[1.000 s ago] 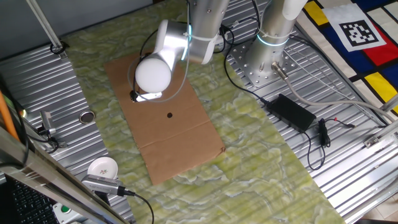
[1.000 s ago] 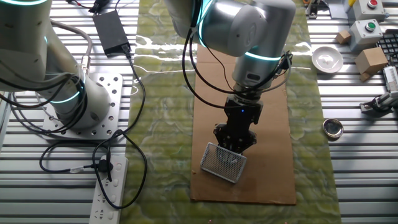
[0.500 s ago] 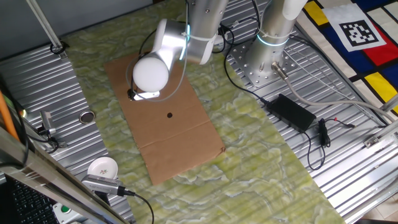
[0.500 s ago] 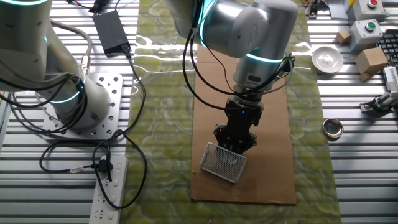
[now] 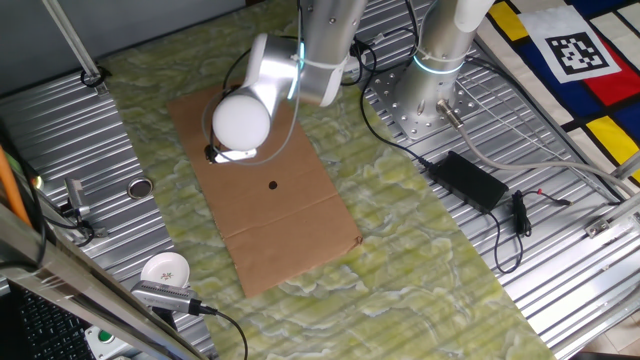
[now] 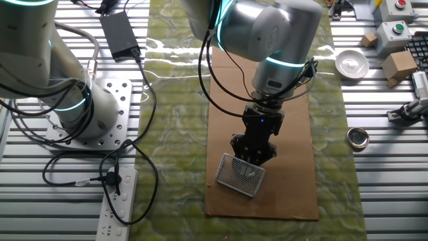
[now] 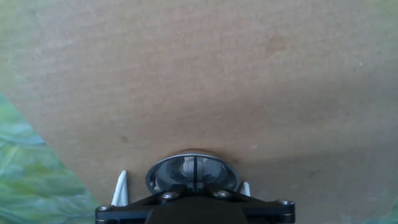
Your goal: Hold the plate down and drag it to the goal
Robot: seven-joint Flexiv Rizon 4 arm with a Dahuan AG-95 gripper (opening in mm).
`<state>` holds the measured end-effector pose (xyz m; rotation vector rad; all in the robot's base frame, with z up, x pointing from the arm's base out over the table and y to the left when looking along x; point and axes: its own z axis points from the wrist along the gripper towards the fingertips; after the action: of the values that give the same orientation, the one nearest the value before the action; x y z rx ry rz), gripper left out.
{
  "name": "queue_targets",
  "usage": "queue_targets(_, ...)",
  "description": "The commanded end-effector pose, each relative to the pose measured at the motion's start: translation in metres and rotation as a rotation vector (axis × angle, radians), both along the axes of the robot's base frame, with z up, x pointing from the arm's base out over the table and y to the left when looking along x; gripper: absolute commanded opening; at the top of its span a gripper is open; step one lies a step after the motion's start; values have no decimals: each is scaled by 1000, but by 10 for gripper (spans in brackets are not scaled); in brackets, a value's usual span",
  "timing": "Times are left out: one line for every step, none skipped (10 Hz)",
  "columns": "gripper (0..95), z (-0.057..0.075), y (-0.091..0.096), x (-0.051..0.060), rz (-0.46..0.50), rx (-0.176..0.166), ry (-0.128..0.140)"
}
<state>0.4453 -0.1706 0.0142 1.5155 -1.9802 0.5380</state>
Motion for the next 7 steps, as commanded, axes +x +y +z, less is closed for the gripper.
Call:
queue_targets(0, 0, 0, 0, 1, -4, 5)
queue_targets(0, 0, 0, 0, 3, -4, 6)
queue_targets(0, 0, 0, 0, 5, -6, 8)
queue_targets(0, 0, 0, 0, 5, -8, 9)
queue_targets(0, 0, 0, 0, 10, -12, 14)
queue_targets(0, 0, 0, 1, 11, -11, 15)
queue_targets(0, 0, 0, 1, 13, -11, 16)
